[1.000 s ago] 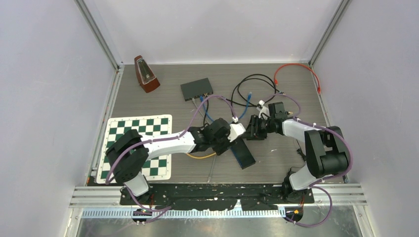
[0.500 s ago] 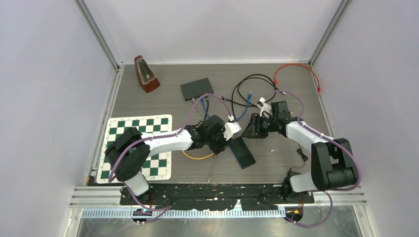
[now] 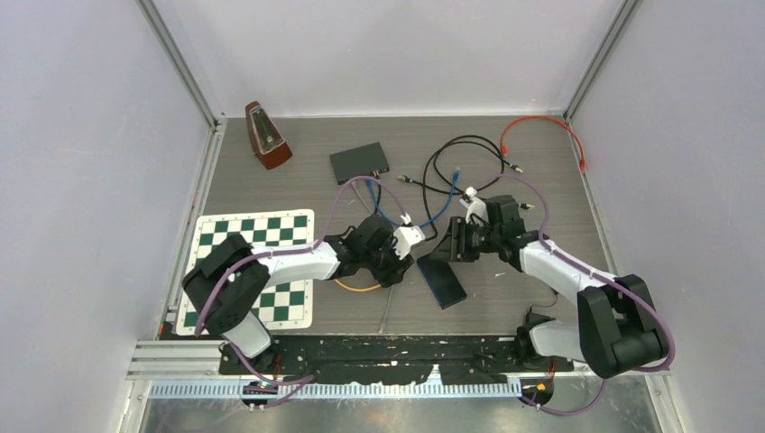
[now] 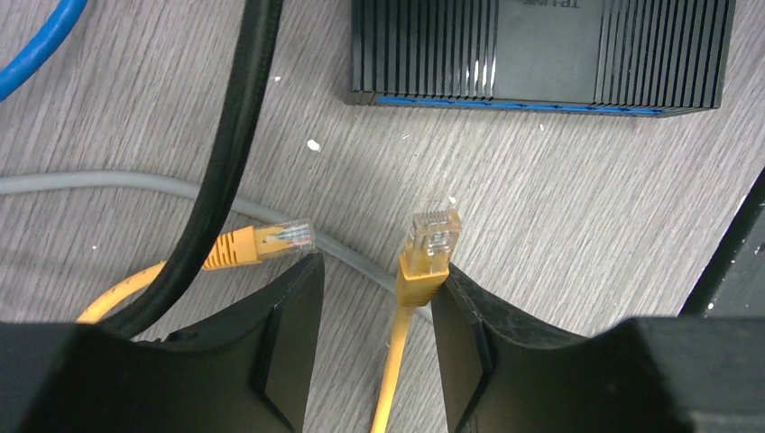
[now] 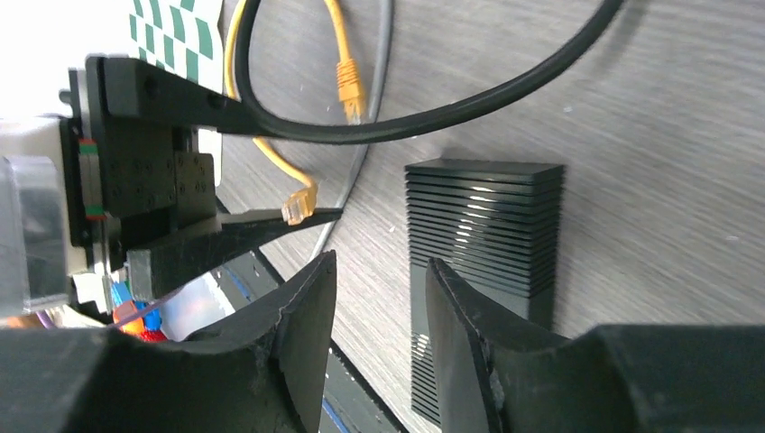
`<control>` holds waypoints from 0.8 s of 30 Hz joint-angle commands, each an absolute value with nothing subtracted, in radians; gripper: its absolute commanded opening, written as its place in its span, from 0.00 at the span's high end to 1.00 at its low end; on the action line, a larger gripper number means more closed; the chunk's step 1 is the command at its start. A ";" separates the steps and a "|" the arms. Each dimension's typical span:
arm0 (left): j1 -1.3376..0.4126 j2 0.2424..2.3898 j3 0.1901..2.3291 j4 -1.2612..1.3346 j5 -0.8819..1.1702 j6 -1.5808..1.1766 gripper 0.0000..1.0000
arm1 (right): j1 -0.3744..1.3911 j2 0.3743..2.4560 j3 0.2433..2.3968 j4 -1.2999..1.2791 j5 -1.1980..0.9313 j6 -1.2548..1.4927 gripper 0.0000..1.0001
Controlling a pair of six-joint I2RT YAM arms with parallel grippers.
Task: Insert the plug into the switch port
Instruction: Insert the connector into the switch port.
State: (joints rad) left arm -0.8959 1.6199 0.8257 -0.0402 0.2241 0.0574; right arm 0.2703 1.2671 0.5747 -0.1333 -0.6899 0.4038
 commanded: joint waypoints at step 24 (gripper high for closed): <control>-0.853 1.517 0.699 0.182 0.307 -0.052 0.55 | 0.565 1.393 0.542 0.327 -0.564 0.693 0.80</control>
